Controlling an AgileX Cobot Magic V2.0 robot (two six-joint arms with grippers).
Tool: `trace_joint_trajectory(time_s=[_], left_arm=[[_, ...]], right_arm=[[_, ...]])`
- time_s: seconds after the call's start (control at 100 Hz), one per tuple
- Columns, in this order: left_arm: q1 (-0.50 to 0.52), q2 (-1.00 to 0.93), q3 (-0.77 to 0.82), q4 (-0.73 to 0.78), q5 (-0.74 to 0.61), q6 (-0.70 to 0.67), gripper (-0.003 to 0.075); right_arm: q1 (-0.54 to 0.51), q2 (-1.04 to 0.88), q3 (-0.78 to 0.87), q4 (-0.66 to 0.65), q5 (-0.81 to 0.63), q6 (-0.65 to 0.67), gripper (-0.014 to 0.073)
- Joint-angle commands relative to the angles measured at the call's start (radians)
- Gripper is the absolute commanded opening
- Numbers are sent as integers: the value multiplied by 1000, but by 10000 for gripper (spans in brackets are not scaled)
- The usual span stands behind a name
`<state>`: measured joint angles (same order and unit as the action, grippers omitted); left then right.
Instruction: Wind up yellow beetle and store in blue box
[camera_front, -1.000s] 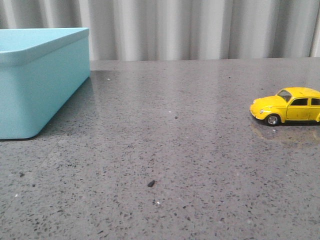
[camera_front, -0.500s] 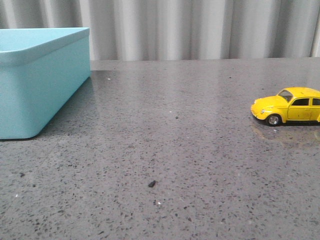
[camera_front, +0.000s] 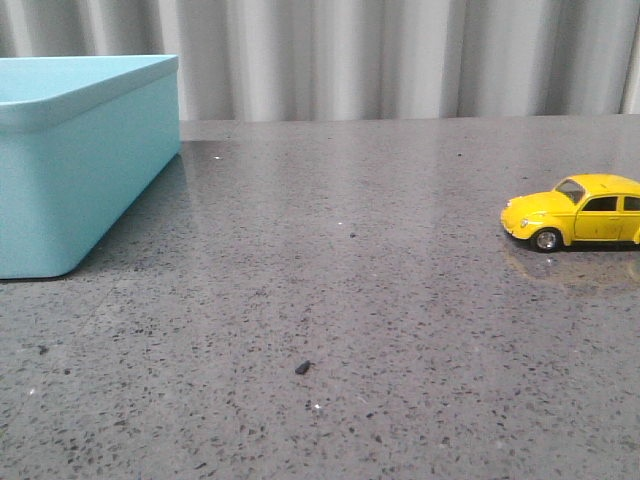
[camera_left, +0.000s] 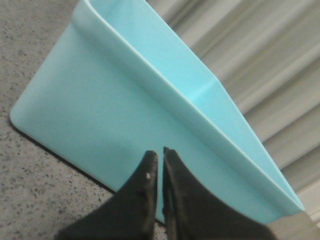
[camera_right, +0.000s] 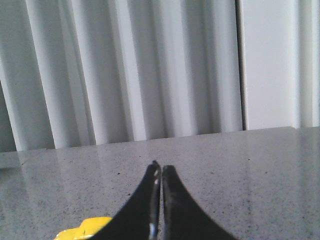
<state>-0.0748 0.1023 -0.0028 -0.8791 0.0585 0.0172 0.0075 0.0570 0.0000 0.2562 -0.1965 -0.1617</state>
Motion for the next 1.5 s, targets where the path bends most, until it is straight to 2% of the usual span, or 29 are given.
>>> trace_joint_trajectory(time_s=[0.0,0.11,0.22,0.39,0.47,0.61,0.85,1.0,1.25,1.49], left_arm=[[0,14,7,12,-58,0,-21],[0,16,-40,88,-24,3,-21],[0,16,-115,231,54,3,-21],[0,16,-263,476,241,7,-21],[0,16,-324,553,335,76,-21],[0,16,-381,562,436,206,-21],[0,18,-383,568,422,213,-21],[-4,108,-385,573,418,236,-21],[-150,301,-422,573,391,240,-21],[-245,534,-548,571,366,240,-21]], right_arm=[[-7,14,-60,0,-35,-3,-41],[-7,14,-103,0,18,-3,-41],[-7,14,-146,0,86,-3,-41],[-7,38,-256,0,307,-22,-41],[-7,70,-308,-29,415,-22,-41],[-7,166,-399,-84,543,-22,-41],[-5,330,-543,-96,626,-22,-41],[14,362,-606,-99,629,-22,-41],[77,443,-676,-116,672,-22,-41],[116,634,-824,-123,856,-22,-41]])
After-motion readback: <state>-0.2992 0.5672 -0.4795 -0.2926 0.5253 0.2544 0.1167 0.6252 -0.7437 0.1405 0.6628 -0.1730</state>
